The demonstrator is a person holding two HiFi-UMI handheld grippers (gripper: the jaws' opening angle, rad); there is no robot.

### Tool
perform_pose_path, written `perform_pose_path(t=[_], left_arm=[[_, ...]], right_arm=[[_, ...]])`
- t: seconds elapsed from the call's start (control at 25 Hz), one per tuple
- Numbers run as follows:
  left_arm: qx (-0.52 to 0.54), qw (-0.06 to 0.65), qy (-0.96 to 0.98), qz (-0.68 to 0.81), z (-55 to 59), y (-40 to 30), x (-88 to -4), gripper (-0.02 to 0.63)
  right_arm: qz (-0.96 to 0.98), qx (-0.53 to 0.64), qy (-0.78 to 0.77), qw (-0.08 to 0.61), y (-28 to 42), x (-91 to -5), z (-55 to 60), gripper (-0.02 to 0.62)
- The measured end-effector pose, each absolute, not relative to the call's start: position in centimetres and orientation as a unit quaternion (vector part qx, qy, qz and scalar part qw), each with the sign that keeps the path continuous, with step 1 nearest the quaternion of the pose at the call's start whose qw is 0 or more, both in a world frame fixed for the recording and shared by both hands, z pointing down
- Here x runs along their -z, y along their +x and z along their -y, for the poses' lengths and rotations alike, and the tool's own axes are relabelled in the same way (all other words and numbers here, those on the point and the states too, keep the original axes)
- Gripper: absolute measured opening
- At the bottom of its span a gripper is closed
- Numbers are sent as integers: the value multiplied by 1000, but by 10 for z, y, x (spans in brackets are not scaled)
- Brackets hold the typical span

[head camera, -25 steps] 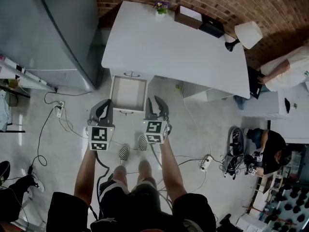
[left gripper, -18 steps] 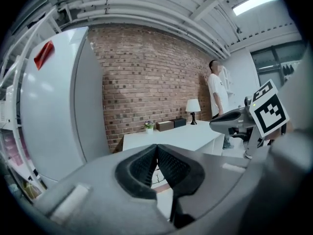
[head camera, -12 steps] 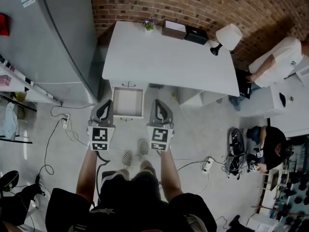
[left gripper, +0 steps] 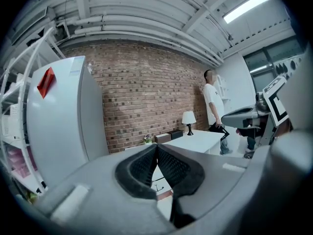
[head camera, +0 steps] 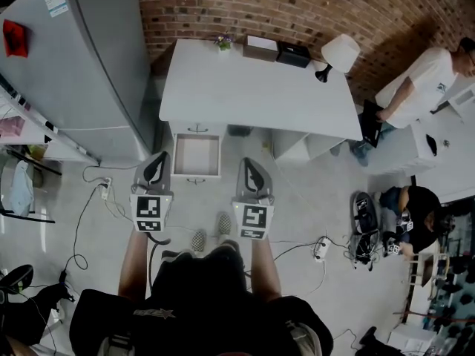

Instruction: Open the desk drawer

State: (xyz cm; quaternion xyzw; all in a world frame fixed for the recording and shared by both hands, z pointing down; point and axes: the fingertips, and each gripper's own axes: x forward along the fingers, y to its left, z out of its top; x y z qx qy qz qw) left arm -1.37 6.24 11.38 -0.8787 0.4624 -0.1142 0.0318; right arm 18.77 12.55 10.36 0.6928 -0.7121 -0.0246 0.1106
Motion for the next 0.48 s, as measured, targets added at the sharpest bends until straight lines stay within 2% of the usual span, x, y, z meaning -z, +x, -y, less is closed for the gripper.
perform_pose_path(t=[0.48], left_arm=[[109, 37, -882, -457, -88, -21, -104, 11]], right_arm=[[710, 30, 696, 102, 184, -96, -156, 6]])
